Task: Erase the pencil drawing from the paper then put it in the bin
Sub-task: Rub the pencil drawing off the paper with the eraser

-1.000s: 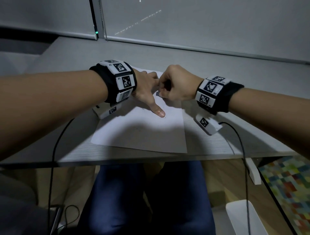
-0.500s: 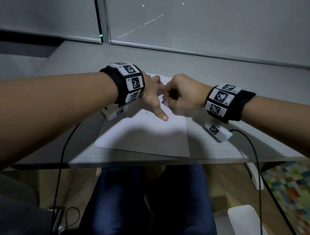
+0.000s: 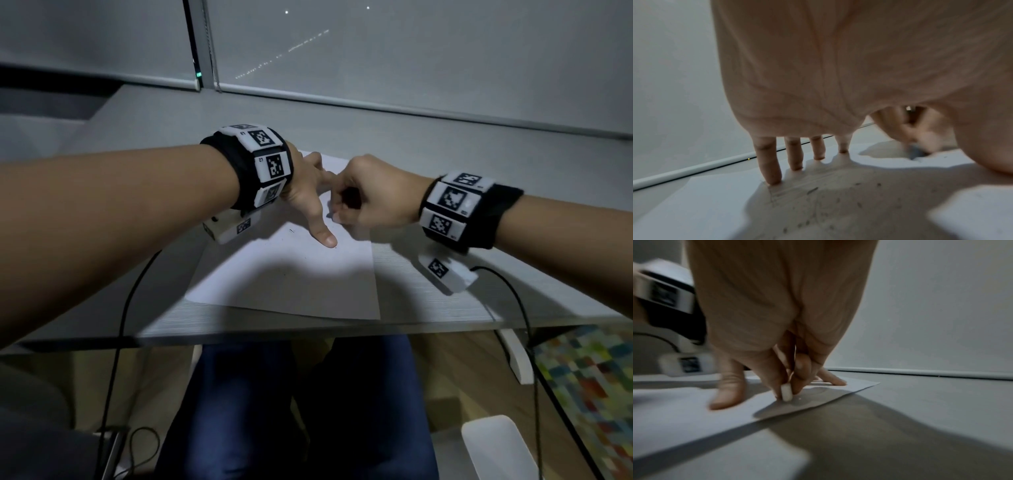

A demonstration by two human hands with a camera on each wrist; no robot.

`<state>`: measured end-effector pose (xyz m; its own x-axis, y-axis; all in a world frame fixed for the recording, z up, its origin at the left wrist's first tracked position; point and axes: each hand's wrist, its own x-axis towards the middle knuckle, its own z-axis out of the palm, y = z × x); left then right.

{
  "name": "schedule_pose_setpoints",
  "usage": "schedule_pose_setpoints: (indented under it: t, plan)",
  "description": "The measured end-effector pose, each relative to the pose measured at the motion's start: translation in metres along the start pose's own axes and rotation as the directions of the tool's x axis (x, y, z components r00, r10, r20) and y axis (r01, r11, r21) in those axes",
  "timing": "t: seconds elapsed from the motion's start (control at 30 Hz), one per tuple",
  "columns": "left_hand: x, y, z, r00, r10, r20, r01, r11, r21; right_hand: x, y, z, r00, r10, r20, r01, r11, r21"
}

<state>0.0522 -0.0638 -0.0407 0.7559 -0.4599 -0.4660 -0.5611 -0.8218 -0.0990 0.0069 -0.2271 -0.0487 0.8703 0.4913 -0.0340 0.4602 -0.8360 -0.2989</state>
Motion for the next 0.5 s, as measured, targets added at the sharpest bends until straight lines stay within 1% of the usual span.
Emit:
schedule_pose_setpoints:
  t: [0.03,0.1,0.23,0.33,0.43,0.5]
  plan:
    - [0.0,0.001,-0.001,1.0,0.0,0.003,0.0,1.0,-0.008,-0.004,-0.002,0.001,1.0,-0.018,0.026,0.018,1.0,0.006]
    - [0.002,0.002,-0.001,1.0,-0.001,0.001,0.001,1.0,-0.008,-0.005,-0.001,0.001,0.999,-0.015,0.032,0.014,1.0,0.019]
    - [0.004,0.003,0.001,1.0,-0.011,-0.01,0.012,1.0,0.022,0.012,0.014,-0.005,0.996,0.069,-0.056,-0.07,0.997,-0.015]
    - [0.003,0.002,0.0,1.0,-0.016,-0.023,0.016,1.0,0.025,0.017,0.017,-0.007,0.994,0.089,-0.057,-0.09,0.996,-0.015]
    - [0.001,0.002,0.0,0.999,-0.019,-0.027,0.02,0.999,0.034,0.005,0.007,-0.002,0.998,0.045,-0.033,-0.045,0.999,-0.007]
    - [0.001,0.001,0.001,1.0,-0.015,-0.026,0.015,1.0,0.02,-0.006,-0.003,0.003,1.0,-0.01,0.008,0.01,1.0,0.012]
